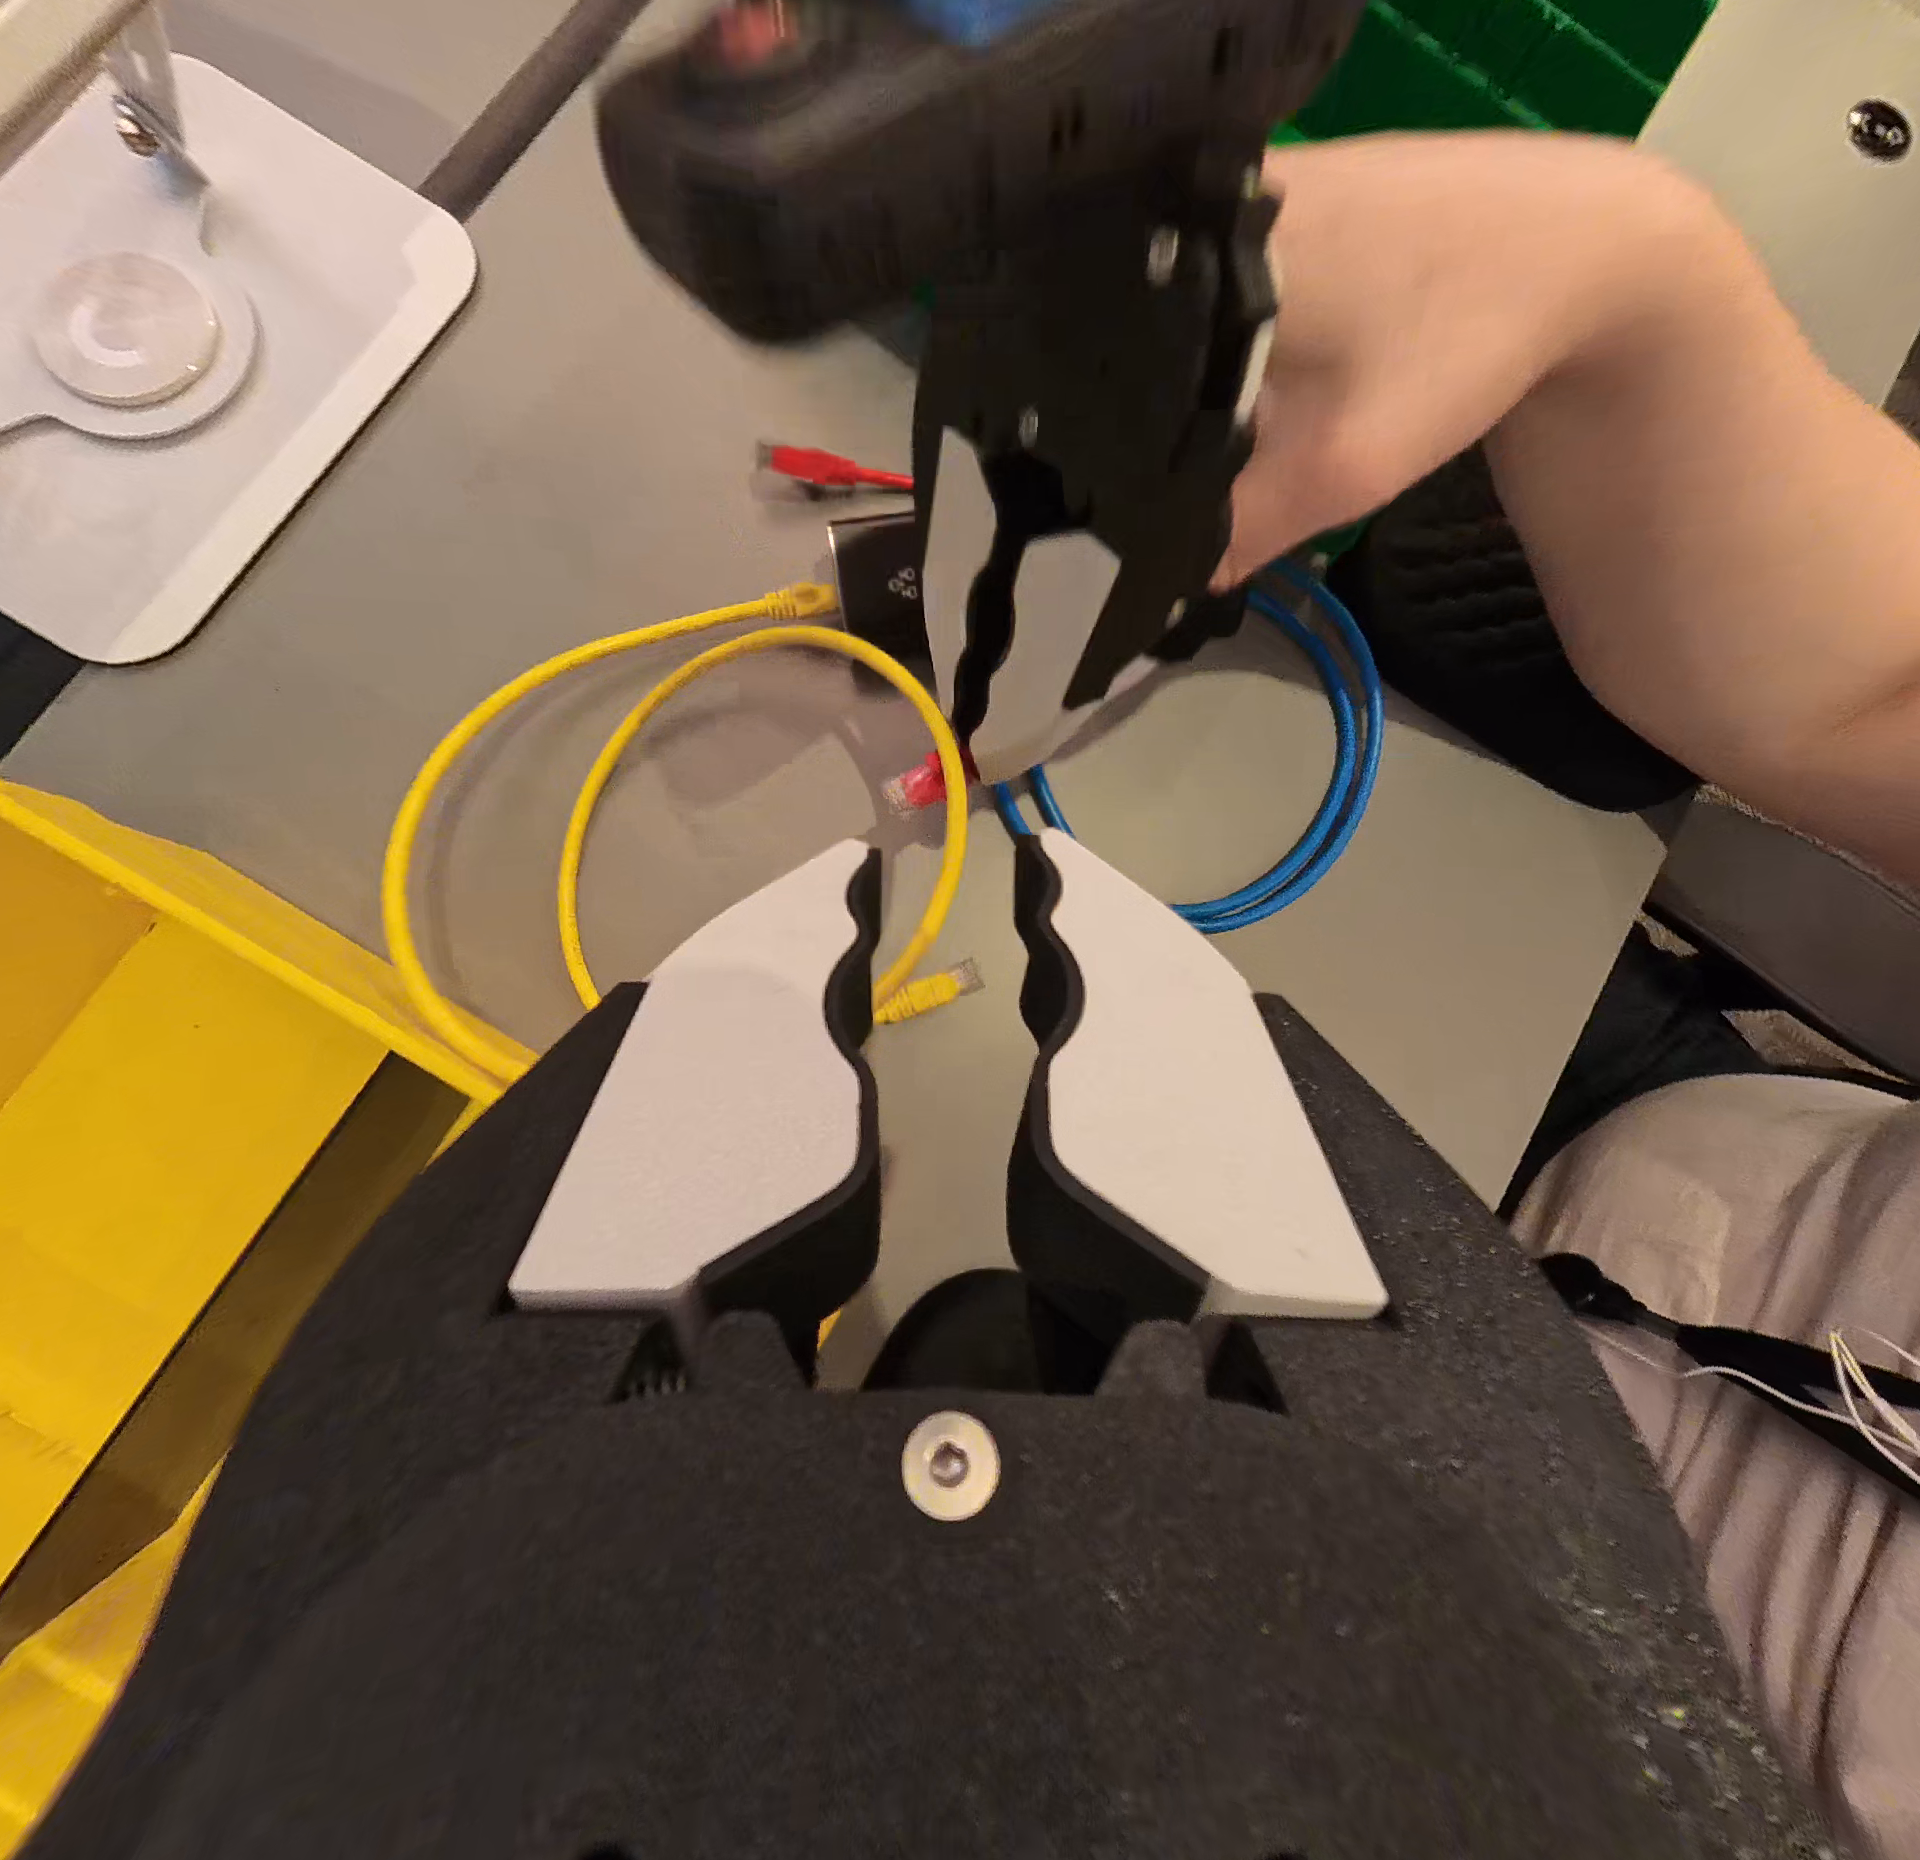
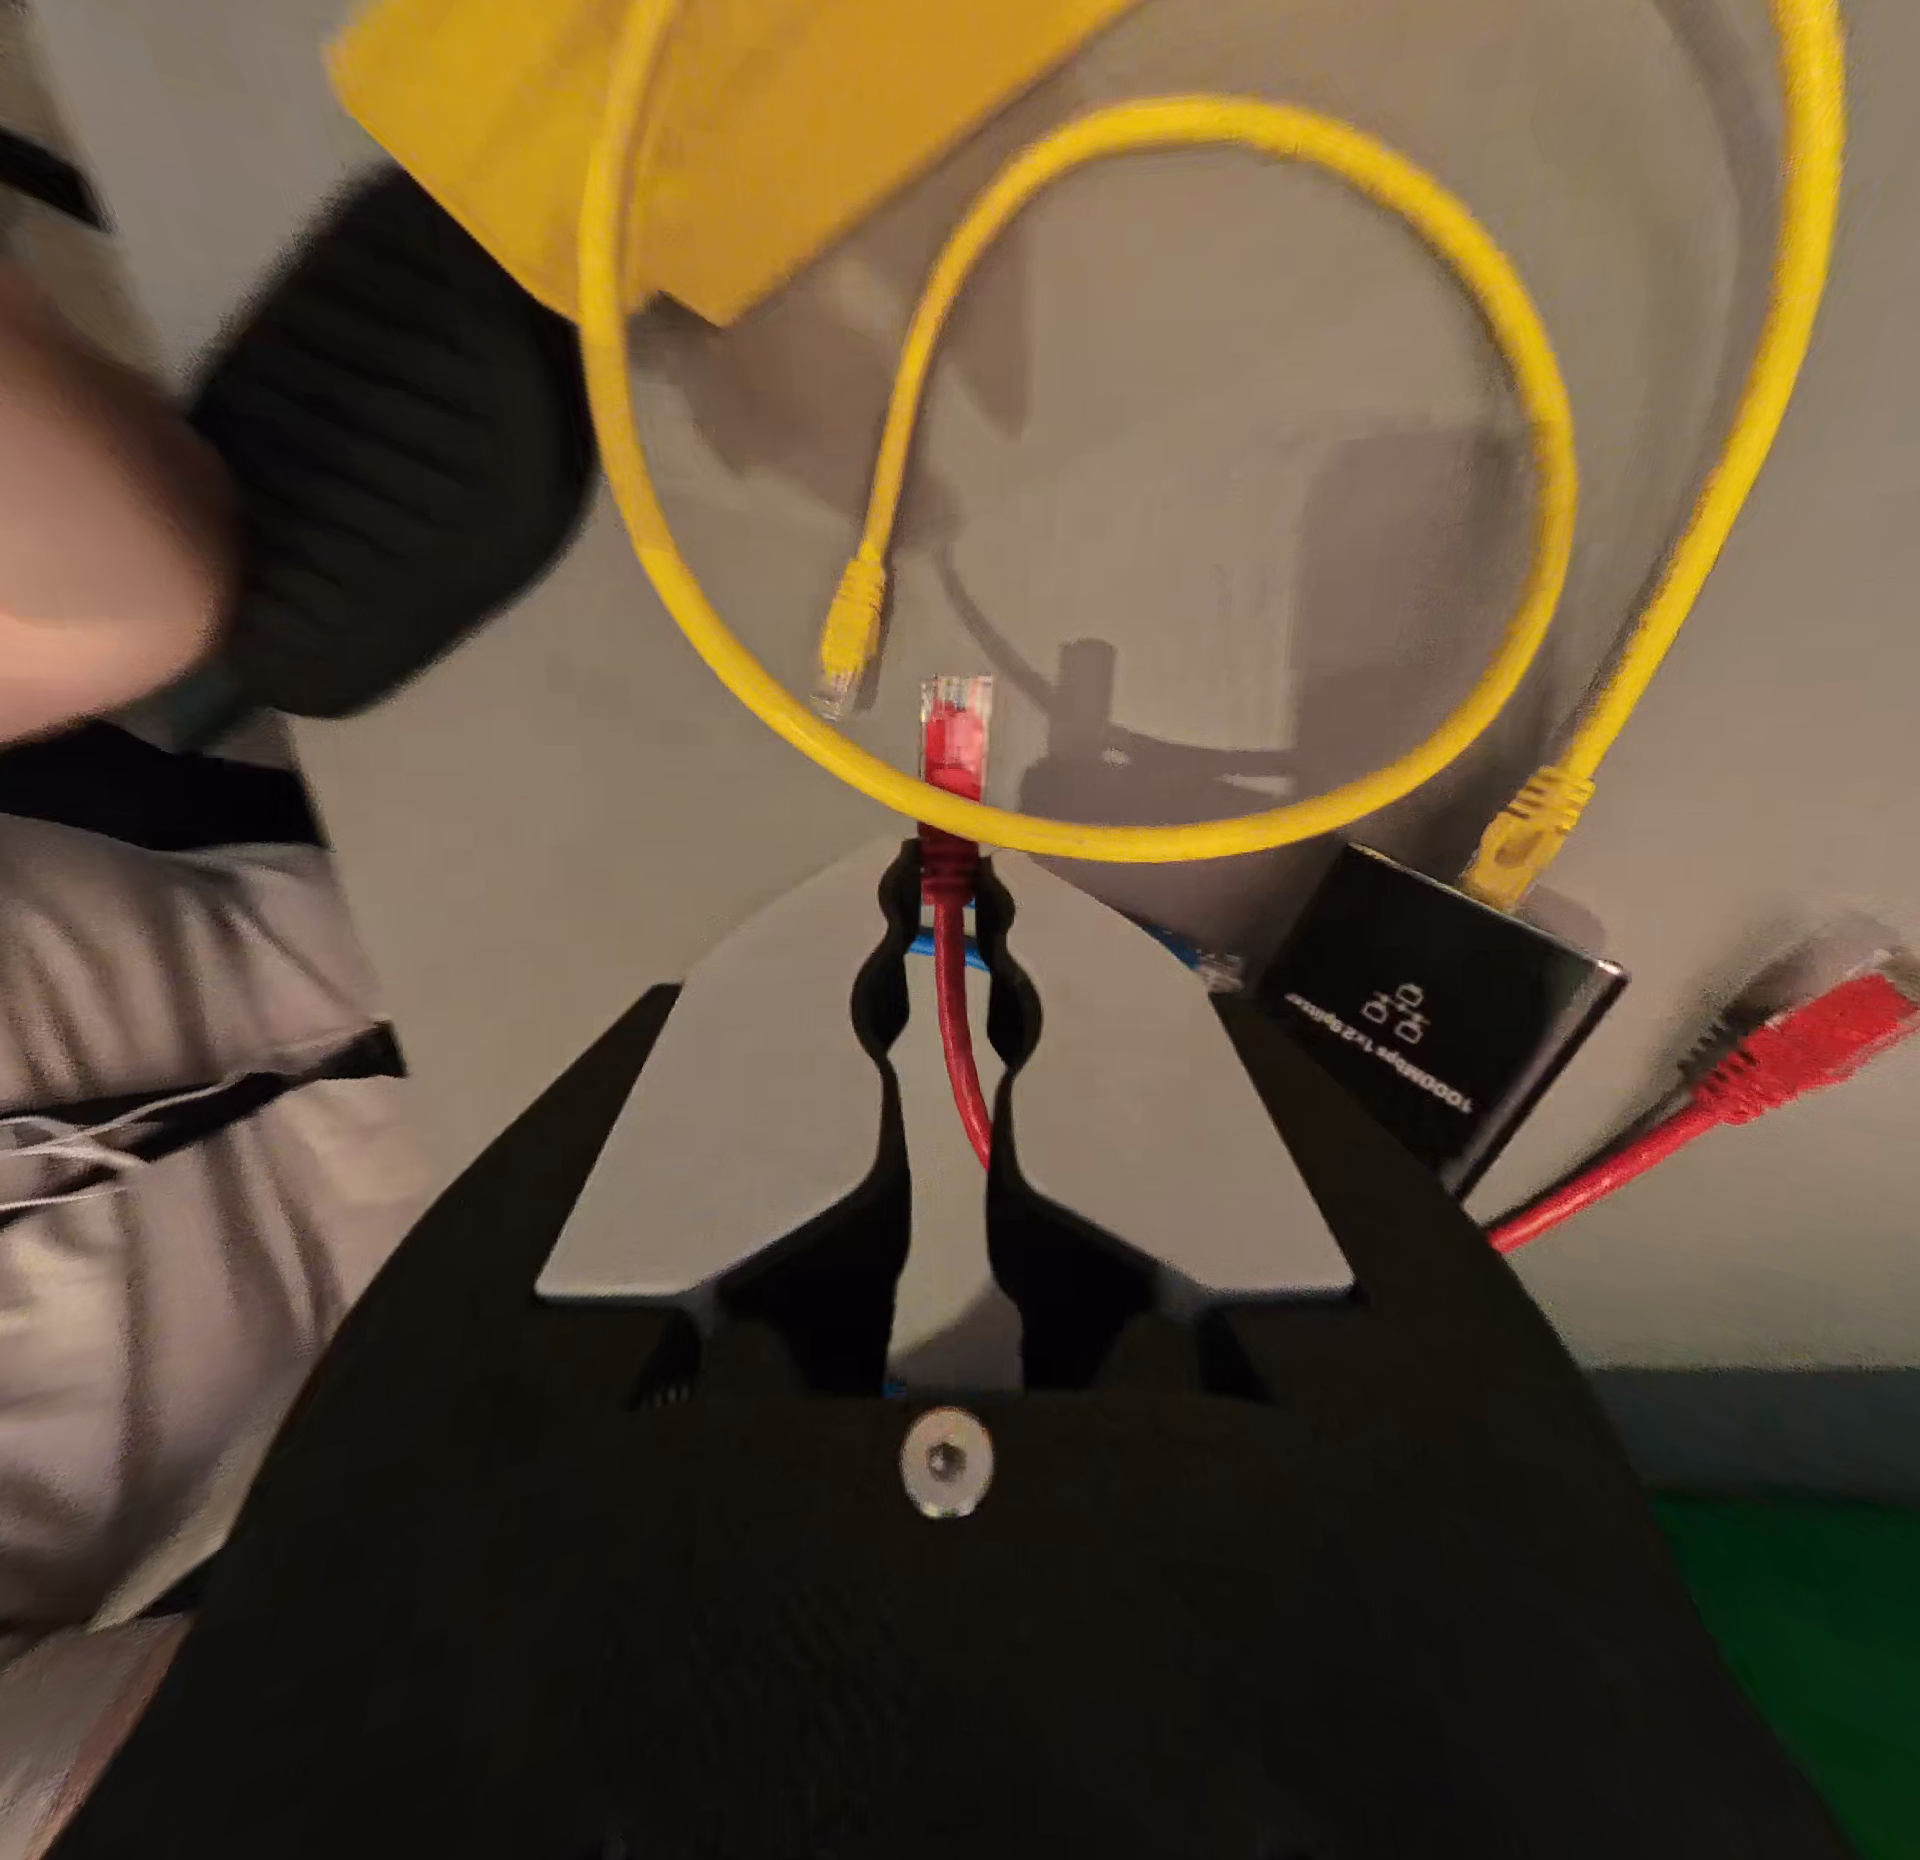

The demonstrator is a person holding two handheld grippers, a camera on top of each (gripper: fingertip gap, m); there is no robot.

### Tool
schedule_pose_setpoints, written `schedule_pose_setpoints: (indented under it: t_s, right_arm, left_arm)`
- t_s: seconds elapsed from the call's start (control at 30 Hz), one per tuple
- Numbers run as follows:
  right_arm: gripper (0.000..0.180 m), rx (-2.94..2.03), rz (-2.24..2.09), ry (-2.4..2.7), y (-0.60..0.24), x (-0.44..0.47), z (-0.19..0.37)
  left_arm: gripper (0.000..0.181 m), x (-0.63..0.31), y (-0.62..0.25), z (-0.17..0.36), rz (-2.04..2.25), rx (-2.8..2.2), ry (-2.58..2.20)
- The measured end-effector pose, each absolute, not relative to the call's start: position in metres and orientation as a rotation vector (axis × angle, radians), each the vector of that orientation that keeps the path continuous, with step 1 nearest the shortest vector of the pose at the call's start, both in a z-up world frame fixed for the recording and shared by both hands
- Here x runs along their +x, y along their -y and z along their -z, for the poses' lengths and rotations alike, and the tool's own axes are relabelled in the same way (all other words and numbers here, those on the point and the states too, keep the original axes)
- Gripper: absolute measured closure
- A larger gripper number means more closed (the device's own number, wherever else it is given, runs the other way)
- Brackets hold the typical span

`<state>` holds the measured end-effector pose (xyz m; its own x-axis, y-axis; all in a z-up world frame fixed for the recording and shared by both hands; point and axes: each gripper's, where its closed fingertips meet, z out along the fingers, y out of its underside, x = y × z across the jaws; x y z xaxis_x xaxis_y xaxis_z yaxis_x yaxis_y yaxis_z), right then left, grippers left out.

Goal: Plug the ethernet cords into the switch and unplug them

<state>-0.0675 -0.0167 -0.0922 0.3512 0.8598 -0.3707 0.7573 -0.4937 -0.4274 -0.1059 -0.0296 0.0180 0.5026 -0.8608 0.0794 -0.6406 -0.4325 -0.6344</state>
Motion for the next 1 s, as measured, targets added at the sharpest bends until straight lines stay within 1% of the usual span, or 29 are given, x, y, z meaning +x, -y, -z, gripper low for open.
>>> schedule_pose_setpoints:
  t_s: [0.13,0.37,0.43,0.47,0.5,0.53,0.6,0.73,0.77,0.83,0.87,0.93,1.0]
  right_arm:
    - [0.169,-2.367,-1.067,1.406,0.022,-0.058,0.064]
    - [0.168,-2.357,-1.177,1.326,0.019,-0.049,0.054]
    - [0.168,-2.361,-1.184,1.321,0.019,-0.048,0.055]
    - [0.168,-2.364,-1.188,1.315,0.019,-0.048,0.055]
    - [0.169,-2.368,-1.192,1.303,0.018,-0.048,0.056]
    - [0.169,-2.377,-1.182,1.29,0.016,-0.048,0.057]
    - [0.168,-2.389,-1.201,1.314,0.019,-0.047,0.061]
    - [0.168,-2.373,-1.246,1.502,0.041,-0.043,0.067]
    - [0.168,-2.34,-1.267,1.545,0.047,-0.042,0.063]
    - [0.168,-2.24,-1.331,1.592,0.056,-0.042,0.049]
    - [0.168,-2.184,-1.369,1.602,0.06,-0.042,0.041]
    - [0.168,-2.095,-1.439,1.599,0.065,-0.041,0.025]
    - [0.168,-2.041,-1.488,1.578,0.067,-0.038,0.013]
  left_arm:
    - [0.155,-0.1,0.04,-0.01,0.538,-2.21,-1.33]
    - [0.127,-0.089,0.039,0.029,0.316,-2.226,-1.55]
    - [0.132,-0.085,0.031,0.042,0.235,-2.23,-1.578]
    - [0.144,-0.084,0.027,0.047,0.194,-2.232,-1.589]
    - [0.166,-0.083,0.025,0.053,0.179,-2.235,-1.606]
    - [0.177,-0.08,0.024,0.057,0.186,-2.239,-1.621]
    - [0.177,-0.078,0.016,0.055,0.188,-2.231,-1.575]
    - [0.177,-0.084,0.008,0.046,0.327,-2.285,-1.433]
    - [0.175,-0.089,0.008,0.048,0.357,-2.332,-1.4]
    - [0.158,-0.094,0.008,0.054,0.408,-2.4,-1.357]
    - [0.156,-0.095,0.008,0.055,0.435,-2.419,-1.342]
    - [0.143,-0.095,0.003,0.057,0.46,-2.439,-1.294]
    - [0.139,-0.093,0.002,0.056,0.486,-2.436,-1.279]
